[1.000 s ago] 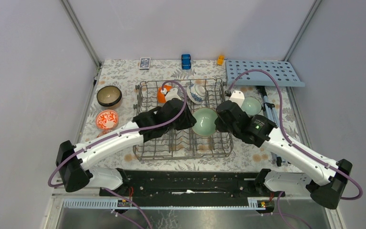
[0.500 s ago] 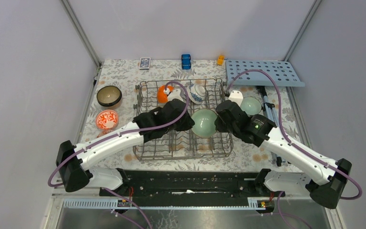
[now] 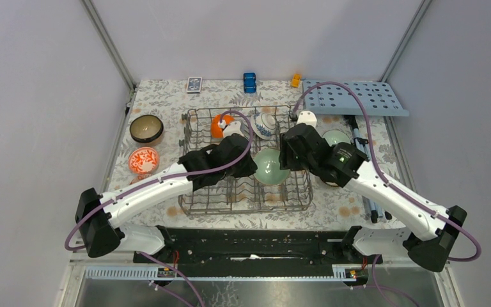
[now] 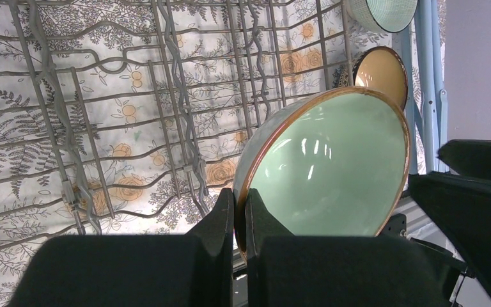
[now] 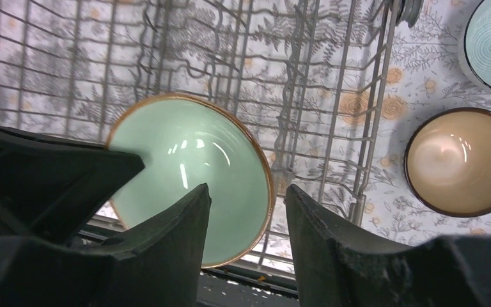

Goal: Unload the bowls from the dish rack
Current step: Place the bowl with the bowl.

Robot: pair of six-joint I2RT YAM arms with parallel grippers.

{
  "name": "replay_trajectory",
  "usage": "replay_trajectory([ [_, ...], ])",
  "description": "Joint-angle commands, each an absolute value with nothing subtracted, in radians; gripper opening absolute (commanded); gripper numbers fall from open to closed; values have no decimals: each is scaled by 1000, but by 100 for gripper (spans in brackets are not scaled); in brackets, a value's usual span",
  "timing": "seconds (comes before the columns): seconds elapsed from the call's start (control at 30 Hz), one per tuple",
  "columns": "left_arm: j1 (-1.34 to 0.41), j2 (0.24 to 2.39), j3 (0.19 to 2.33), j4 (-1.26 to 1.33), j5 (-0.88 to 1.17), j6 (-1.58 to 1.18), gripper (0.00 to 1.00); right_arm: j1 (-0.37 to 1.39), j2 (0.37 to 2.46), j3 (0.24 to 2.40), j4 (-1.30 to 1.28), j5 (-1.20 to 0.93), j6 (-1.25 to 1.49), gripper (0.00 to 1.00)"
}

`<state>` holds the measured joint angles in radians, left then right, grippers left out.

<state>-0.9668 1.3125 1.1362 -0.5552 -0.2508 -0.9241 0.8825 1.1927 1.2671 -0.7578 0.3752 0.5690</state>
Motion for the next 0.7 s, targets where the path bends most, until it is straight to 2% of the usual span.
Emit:
replay_trajectory([
  [0.0,-963,1305,1174,-471,-260,-948,0,880,1223,1288,-806,362,524,55],
  [0.1,-963,1299,1168,-472,-260,-951,0,880,1229,1272,-799,359,518,53],
  [0.33,-963,1286,1164,-472,-269,-957,0,873,1236,1236,-775,338,520,38],
  [0.53,-963,1285,1163,-471,-265,-963,0,871,1237,1218,-770,333,524,30],
  [0.67,-964,1282,1161,-472,-264,-964,0,869,1238,1219,-777,346,529,32],
])
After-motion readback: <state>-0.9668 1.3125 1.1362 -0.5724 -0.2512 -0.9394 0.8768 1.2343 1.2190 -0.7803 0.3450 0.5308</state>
